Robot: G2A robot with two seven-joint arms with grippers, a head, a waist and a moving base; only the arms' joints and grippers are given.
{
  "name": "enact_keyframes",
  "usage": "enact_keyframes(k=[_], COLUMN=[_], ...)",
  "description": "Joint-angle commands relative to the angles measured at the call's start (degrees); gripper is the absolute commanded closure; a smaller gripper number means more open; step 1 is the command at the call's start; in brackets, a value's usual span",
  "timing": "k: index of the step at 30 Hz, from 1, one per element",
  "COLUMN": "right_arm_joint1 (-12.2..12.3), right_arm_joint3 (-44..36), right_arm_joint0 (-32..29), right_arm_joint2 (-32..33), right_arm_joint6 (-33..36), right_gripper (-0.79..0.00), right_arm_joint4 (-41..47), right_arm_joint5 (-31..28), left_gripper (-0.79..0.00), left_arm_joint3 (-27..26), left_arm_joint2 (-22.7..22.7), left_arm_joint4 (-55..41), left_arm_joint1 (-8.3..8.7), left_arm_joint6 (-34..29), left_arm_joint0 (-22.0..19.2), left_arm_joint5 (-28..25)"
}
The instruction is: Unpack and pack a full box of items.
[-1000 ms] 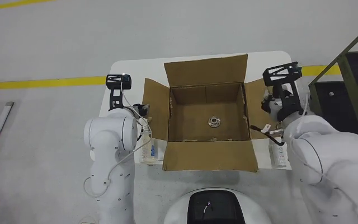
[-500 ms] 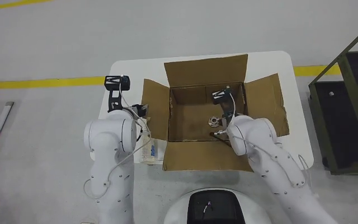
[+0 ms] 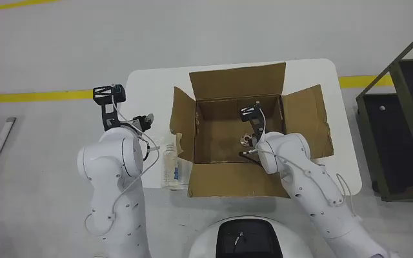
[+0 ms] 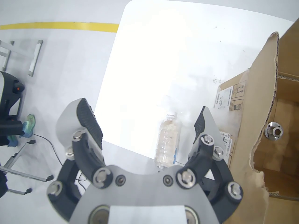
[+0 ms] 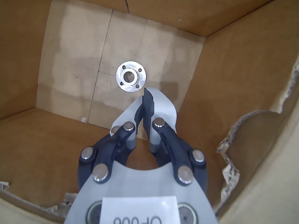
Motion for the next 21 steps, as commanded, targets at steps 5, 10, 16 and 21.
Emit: enact_keyframes(k=[5,10,16,21], right_arm_joint1=[-0.4,-1.3,-2.3,-3.0], right_arm_joint3=[0.7,5.4,12.6,17.0], right_arm_joint0=[-0.6,2.9,6.8,8.9], right_arm_joint2=[-0.8,-3.0,-4.2,-4.5], right_arm_joint6=[-3.8,-3.3,-3.4,-4.7], right_gripper=[0.000,-0.191,-0.351,-0.360], right_arm_joint4=[1.6,1.5,3.2,4.3], right_arm_joint5=[-0.9,-0.1,0.5,1.0], left_gripper=[-0.785,-0.785,-0.785,-0.785], left_arm_joint3=[0.3,0.3,0.3,0.3], left_arm_joint2=[-0.3,-0.3,-0.3,-0.3], left_arm_joint4=[-0.1,-0.1,-0.1,-0.1], left_arm_joint1=[0.02,0.02,0.02,0.02], left_arm_joint6=[0.8,0.8,0.8,0.8], left_arm_joint0=[0.4,0.4,0.4,0.4], left_arm_joint5=[0.1,0.1,0.1,0.1])
